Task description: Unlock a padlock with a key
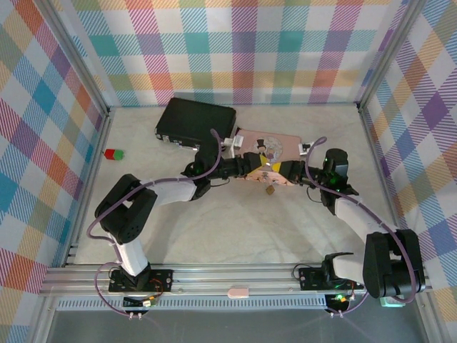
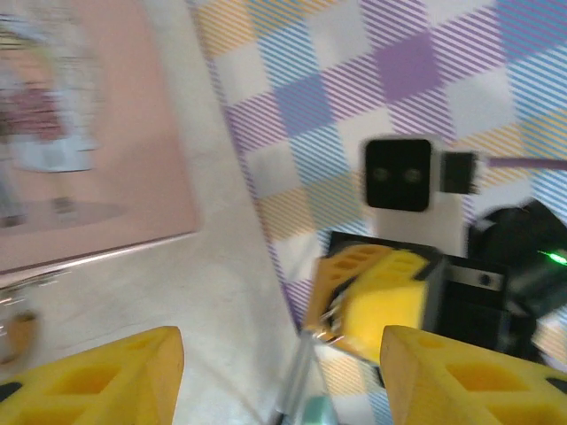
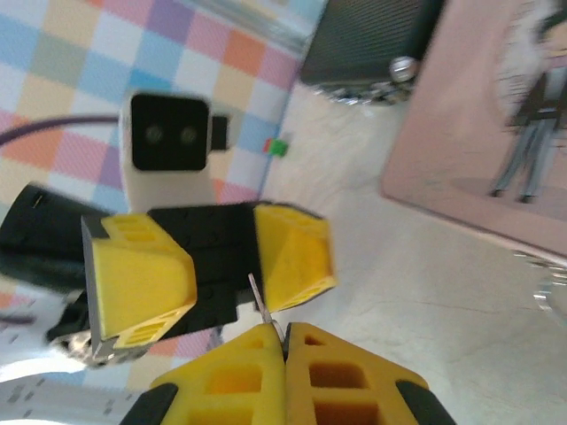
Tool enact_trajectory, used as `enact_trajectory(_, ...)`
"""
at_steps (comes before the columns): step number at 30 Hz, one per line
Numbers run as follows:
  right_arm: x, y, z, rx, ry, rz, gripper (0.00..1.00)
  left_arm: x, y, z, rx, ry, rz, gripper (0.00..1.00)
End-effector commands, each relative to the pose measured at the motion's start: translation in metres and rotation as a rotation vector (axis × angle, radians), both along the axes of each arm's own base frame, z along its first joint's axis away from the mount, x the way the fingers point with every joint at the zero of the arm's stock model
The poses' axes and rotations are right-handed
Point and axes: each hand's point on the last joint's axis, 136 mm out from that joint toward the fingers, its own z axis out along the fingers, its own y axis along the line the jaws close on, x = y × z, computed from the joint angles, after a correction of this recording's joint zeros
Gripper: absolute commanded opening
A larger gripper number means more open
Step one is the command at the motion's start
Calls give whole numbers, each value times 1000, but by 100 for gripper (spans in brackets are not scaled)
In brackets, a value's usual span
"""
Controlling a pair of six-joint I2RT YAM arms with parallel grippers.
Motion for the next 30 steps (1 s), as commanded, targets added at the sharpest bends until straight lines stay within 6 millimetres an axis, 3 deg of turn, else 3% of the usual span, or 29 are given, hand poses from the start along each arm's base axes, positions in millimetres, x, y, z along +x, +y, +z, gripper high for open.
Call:
enact_trajectory(1, 6, -27, -21, -152, 35, -177, 0, 0, 17, -45, 238, -5, 145, 59)
enact_trajectory(6, -1, -58, -27, -249, 32, -335, 0, -28, 5, -91, 564, -67, 180, 59)
enact_trajectory(10, -9, -74, -26, -304, 16, -401, 0, -34, -13, -114, 655, -86, 204, 60)
enact_trajectory(15, -15, -82, -21, -312, -8, -427, 0, -22, -33, -130, 678, -106, 263, 61)
enact_trajectory(21, -19, -83, -10, -298, -48, -433, 0, -1, -39, -145, 697, -98, 373, 61)
enact_trajectory(30, -20, -85, -7, -289, -63, -443, 0, 8, -54, -163, 760, -87, 359, 59)
